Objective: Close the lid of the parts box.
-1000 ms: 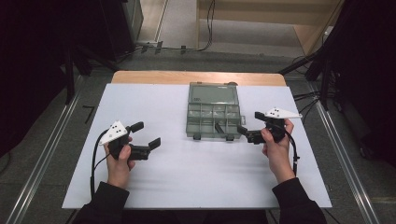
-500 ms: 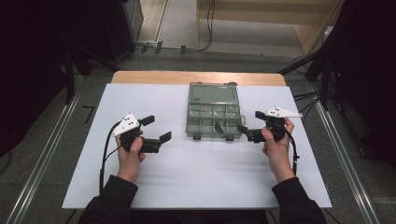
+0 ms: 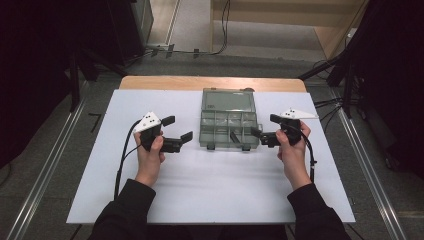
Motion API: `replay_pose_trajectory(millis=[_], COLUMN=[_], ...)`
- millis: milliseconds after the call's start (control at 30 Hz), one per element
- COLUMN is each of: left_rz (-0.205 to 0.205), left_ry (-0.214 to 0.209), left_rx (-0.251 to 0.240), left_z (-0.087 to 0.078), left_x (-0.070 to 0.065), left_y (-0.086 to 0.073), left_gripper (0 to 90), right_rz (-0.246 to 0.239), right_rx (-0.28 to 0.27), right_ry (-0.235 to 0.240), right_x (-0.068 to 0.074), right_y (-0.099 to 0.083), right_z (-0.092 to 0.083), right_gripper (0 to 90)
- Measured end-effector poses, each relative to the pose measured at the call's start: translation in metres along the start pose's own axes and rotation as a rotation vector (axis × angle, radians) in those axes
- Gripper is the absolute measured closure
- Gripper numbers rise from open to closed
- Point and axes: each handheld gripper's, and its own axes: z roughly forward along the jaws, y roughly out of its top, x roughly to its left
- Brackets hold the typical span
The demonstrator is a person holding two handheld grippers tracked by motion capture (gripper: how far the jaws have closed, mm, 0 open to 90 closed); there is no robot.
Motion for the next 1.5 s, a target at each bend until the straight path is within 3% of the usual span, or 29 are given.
replay_pose_trajectory(millis=[600, 933, 1500], left_rz=[-0.019, -0.047, -0.085], left_ry=[-0.019, -0.008, -0.022], left_rx=[0.023, 0.022, 0.053], left_z=[0.033, 0.045, 0.07], left_x=[0.01, 0.02, 0.035], left_y=[0.01, 0.007, 0.012], left_gripper=[1.8, 3.4, 3.5], right_rz=[0.034, 0.031, 0.068], right_rx=[0.003, -0.02, -0.006], right_ry=[0.031, 0.051, 0.043], right_x=[-0.013, -0.017, -0.034], right_y=[0.005, 0.013, 0.019], right_z=[0.015, 0.023, 0.039], right_gripper=[0.0, 0.0, 0.0])
